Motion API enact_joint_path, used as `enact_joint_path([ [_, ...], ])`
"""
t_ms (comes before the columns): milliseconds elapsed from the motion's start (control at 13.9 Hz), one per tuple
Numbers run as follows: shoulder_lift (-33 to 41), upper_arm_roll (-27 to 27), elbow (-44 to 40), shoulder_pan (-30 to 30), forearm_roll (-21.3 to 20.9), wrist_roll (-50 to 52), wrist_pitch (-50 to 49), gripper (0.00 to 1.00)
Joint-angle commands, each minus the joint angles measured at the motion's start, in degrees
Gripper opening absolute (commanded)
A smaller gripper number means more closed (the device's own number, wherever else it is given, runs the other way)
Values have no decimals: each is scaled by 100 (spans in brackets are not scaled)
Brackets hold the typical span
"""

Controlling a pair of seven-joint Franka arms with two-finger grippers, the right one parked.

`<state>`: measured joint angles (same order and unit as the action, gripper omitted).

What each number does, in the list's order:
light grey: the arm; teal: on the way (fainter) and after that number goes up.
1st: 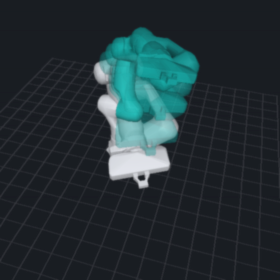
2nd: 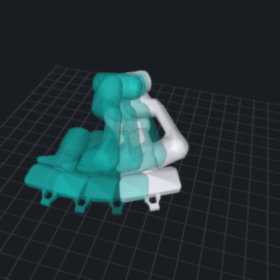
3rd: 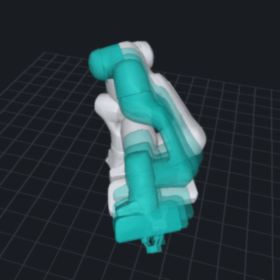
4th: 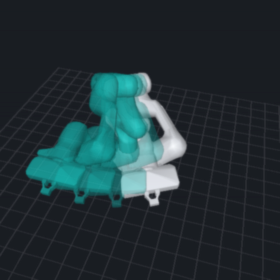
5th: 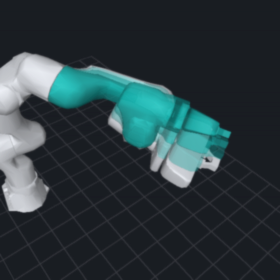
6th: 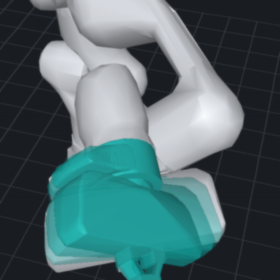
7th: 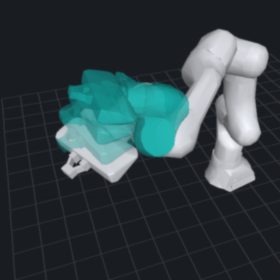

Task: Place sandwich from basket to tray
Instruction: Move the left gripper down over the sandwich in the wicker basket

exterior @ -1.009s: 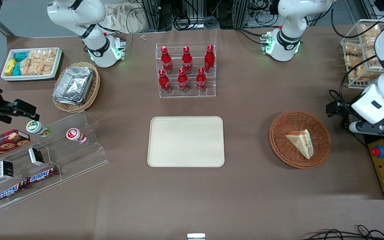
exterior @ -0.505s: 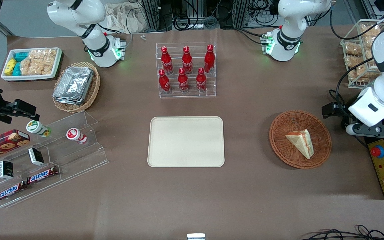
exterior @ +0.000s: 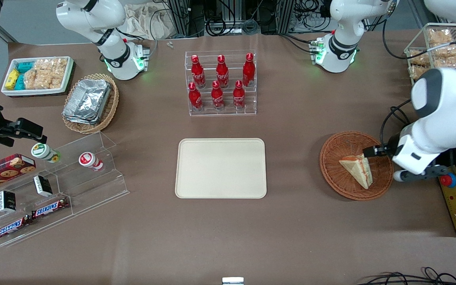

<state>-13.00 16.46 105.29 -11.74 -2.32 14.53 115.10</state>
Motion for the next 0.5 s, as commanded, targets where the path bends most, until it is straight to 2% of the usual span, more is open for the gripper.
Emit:
enact_joint_path([
  [0, 87, -64, 788, -74, -40, 129, 1011, 100],
  [144, -44, -187, 1080, -74, -31, 277, 1540, 100],
  [432, -352, -222, 1151, -66, -75, 989, 1692, 100],
])
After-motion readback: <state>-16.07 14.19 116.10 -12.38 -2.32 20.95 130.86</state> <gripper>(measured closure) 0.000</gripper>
